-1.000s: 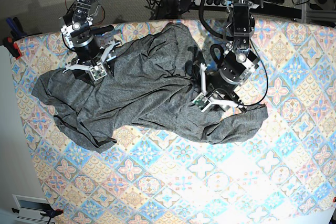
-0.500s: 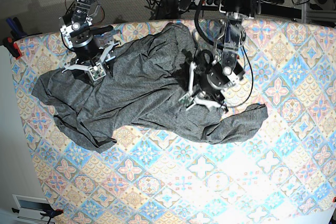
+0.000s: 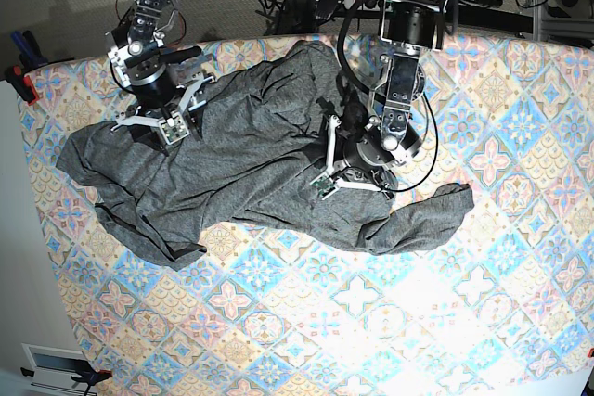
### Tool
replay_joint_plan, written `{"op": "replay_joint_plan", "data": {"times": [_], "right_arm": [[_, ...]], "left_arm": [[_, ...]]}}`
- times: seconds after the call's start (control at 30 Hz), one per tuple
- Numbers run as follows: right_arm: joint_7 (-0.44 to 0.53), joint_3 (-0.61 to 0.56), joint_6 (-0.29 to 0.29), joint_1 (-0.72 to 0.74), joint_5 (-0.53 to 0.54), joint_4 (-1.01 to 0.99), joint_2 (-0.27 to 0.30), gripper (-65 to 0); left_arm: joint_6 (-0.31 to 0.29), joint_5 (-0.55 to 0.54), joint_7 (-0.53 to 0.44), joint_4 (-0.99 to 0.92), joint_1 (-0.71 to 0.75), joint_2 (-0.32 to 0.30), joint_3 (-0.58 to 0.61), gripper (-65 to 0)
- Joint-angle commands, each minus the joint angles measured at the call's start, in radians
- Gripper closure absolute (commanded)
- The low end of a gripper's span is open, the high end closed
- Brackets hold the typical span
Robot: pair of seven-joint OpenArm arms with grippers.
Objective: Layout the t-shirt on the table in an organized manner, then fold the t-shirt properly
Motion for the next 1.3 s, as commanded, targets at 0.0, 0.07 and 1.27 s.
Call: {"op": "replay_joint_plan", "data": {"times": [0.0,0.07,1.27], "right_arm": [[0.025,0.001,-0.005,0.006,0.01,0.018,0.002,-33.3],[0.025,0.004,-0.005,0.006,0.01,0.018,0.002,-33.3],[0.025,0.004,-0.005,-0.003,0.008,0.021,0.002,-33.3]], "left_arm": [[0.002,-0.008,-0.015,0.053,-0.015,0.007,0.001,-4.2],[0.002,-0.007,-0.007,0.148,0.017,0.004,-0.001,-4.2],[0.002,-0.007,0.022,0.133,-0.009,-0.052,0.018,-29.9]]}}
